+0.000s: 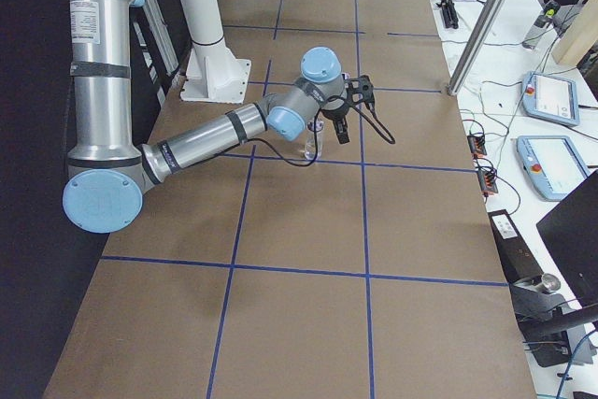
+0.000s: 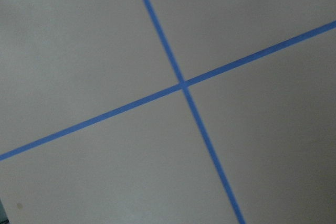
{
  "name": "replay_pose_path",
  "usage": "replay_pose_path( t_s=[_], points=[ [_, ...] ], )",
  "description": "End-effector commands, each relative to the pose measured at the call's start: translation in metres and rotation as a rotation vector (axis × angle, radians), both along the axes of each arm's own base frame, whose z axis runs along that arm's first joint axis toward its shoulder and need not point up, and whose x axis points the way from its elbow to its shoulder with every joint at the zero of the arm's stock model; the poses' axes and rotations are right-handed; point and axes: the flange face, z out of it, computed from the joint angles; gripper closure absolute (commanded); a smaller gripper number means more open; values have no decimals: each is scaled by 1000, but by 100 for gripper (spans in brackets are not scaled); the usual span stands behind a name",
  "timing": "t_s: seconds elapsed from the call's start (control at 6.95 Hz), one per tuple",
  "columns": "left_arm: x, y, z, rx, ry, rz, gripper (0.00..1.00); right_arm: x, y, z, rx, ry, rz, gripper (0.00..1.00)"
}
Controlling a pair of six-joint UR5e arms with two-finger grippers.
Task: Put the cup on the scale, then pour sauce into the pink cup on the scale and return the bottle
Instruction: 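Withdraw the left arm while the right arm moves toward the glass bottle, then close the right gripper around the glass sauce bottle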
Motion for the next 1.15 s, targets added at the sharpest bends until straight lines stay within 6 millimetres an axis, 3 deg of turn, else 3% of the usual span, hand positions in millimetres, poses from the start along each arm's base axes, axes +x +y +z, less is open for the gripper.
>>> replay_pose_path(
  t_s=[0.0,0.29,0.43,0.58,0.86,1.01],
  points=[
    [-14,34,38,8,18,-26,0,-60,57,-68,-55,77,66,0],
    [-14,36,36,15,17,-27,0,-107,99,-90,-61,72,152,0],
    [-13,36,35,17,18,-25,0,-130,120,-87,-52,99,217,0],
    [-13,36,34,22,16,-25,0,-147,135,-77,-1,142,242,0],
    [-13,35,31,28,17,-25,0,-157,170,-43,80,135,287,0],
    [-13,35,30,29,17,-25,0,-177,185,-29,93,141,337,0]
  ],
)
